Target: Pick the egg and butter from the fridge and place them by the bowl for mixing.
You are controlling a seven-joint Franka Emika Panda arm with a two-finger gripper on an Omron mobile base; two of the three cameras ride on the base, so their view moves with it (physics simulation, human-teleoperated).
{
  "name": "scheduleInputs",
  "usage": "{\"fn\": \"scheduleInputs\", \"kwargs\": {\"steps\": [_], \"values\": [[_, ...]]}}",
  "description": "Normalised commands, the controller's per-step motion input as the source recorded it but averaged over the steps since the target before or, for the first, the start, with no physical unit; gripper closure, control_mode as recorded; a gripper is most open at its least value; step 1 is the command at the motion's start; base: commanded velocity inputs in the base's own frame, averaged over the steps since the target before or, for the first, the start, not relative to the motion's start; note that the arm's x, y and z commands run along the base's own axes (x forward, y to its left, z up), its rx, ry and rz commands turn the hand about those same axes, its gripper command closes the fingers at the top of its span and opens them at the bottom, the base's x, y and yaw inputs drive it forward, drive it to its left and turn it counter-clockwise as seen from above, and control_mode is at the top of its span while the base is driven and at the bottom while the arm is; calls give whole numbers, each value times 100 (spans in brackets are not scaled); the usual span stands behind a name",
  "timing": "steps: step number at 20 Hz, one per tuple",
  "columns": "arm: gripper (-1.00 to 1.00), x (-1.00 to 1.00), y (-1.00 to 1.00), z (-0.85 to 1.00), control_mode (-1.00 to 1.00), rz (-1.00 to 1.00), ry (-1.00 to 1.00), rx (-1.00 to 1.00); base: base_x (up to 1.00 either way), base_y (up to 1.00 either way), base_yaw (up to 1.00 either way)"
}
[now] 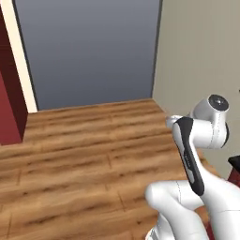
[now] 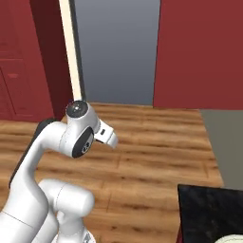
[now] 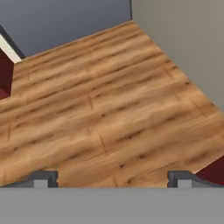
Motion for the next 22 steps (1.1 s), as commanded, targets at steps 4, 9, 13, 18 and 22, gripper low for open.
{"fn": "scheduleInputs", "kwargs": {"steps": [4,9,13,18,22], "values": [[-100,0,0,0,100,0,0,0,44,63,19],[-100,0,0,0,100,0,0,0,51,81,0],[-100,0,0,0,100,0,0,0,46,82,0],[-100,0,0,0,100,0,0,0,42,85,0],[-100,0,0,0,100,0,0,0,43,83,-1]]}}
